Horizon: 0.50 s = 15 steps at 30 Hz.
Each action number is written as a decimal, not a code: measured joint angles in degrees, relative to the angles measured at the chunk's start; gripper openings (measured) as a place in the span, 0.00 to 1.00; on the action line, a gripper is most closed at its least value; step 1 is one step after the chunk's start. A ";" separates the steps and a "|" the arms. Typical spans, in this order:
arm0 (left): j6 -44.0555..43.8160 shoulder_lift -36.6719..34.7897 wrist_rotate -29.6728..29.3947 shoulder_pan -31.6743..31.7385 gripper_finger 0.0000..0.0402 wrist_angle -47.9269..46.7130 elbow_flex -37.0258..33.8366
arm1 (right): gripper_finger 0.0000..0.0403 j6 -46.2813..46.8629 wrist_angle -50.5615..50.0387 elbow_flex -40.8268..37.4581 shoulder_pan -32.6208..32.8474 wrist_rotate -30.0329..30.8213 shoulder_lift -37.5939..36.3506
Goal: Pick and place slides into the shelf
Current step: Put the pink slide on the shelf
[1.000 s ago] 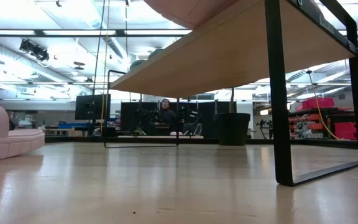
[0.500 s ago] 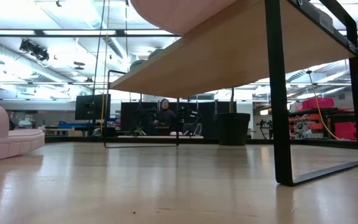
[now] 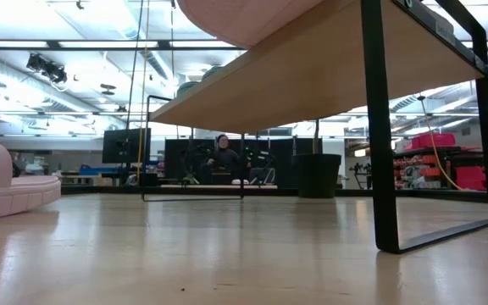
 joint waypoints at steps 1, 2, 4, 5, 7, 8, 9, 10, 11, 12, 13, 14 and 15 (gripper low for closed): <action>-1.25 -0.52 -0.03 -0.03 0.48 -1.63 0.00 | 0.57 0.00 0.01 0.00 -0.01 0.00 0.00; -2.29 -1.15 -0.03 -0.12 0.47 -3.03 0.00 | 0.57 0.00 0.00 0.00 0.00 0.00 0.00; -3.72 -2.54 -0.32 -0.47 0.46 -6.97 0.02 | 0.57 0.00 0.02 0.00 0.00 0.00 0.00; -4.23 -3.16 -0.43 -0.68 0.46 -8.92 0.03 | 0.57 0.00 0.01 0.00 -0.02 0.00 0.02; -4.88 -4.11 -0.45 -1.30 0.45 -13.69 0.07 | 0.57 -0.14 0.03 0.00 0.00 0.00 0.03; -5.13 -4.42 -0.35 -1.65 0.45 -14.71 0.01 | 0.57 -0.28 0.02 0.00 0.00 0.00 0.04; -4.02 -4.90 -0.02 -2.00 0.44 -14.44 -0.65 | 0.57 -0.28 0.04 0.00 0.00 0.00 0.04; -3.11 -5.43 0.29 -2.26 0.44 -14.35 -1.46 | 0.57 -0.28 0.04 0.00 0.00 0.00 0.04; -2.90 -5.90 0.54 -2.60 0.44 -14.42 -2.15 | 0.57 -0.31 0.04 -0.02 -0.02 0.00 0.04; -2.92 -6.24 1.53 -2.65 0.44 -14.44 -3.17 | 0.57 -0.31 0.04 -0.02 0.00 0.00 0.02; -2.90 -6.64 3.37 -2.61 0.44 -14.46 -4.57 | 0.57 -0.31 0.04 0.00 0.00 0.00 0.02; -2.92 -7.13 4.85 -2.62 0.44 -14.48 -6.48 | 0.57 -0.31 0.04 -0.01 0.00 0.00 0.04; -3.20 -7.31 6.16 -2.75 0.43 -14.16 -8.45 | 0.57 -0.31 0.04 -0.02 -0.01 0.01 0.04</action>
